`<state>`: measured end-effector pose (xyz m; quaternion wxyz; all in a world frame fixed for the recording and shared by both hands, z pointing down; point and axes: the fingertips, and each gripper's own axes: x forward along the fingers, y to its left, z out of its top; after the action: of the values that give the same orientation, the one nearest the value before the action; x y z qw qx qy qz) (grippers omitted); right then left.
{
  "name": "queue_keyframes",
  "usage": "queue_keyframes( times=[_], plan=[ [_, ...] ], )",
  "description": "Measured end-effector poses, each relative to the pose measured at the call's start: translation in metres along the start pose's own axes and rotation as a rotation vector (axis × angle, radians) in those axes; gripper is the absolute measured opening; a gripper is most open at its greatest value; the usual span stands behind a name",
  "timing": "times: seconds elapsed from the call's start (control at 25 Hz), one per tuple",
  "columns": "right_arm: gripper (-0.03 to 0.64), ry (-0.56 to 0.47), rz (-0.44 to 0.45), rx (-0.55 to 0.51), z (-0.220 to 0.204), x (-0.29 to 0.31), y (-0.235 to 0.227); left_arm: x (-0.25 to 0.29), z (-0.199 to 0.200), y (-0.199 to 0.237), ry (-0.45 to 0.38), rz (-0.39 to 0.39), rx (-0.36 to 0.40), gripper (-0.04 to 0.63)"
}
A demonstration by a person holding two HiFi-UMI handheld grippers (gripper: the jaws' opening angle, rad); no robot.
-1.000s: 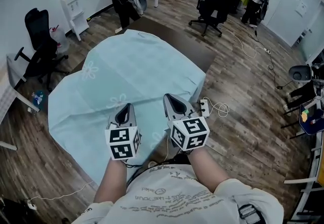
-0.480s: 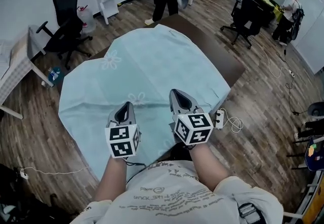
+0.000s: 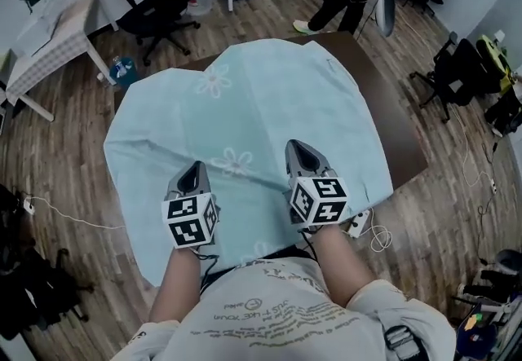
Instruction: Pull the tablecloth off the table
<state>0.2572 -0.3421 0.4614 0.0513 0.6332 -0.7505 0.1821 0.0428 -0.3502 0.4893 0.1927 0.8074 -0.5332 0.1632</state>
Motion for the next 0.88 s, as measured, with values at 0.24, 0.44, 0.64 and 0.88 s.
queue_keyframes(
  times=[0.24,0.44,0.64,0.88],
  plan=[
    [0.014,0.077,0.046,-0.027,-0.020,0.041,-0.047,0.025,-0.035,0.011,0.077,0.125,-0.111,0.011],
    [0.014,0.144,0.052,-0.045,-0.037,0.069,-0.089,0.044,-0.064,0.024,0.131,0.225,-0.175,0.011],
    [0.015,0.190,0.044,-0.139,-0.048,0.092,-0.130,0.062,-0.084,0.034,0.165,0.304,-0.235,0.016],
    [0.131,0.271,0.064,-0.186,-0.070,0.114,-0.171,0.088,-0.113,0.029,0.226,0.326,-0.279,0.182]
  ],
)
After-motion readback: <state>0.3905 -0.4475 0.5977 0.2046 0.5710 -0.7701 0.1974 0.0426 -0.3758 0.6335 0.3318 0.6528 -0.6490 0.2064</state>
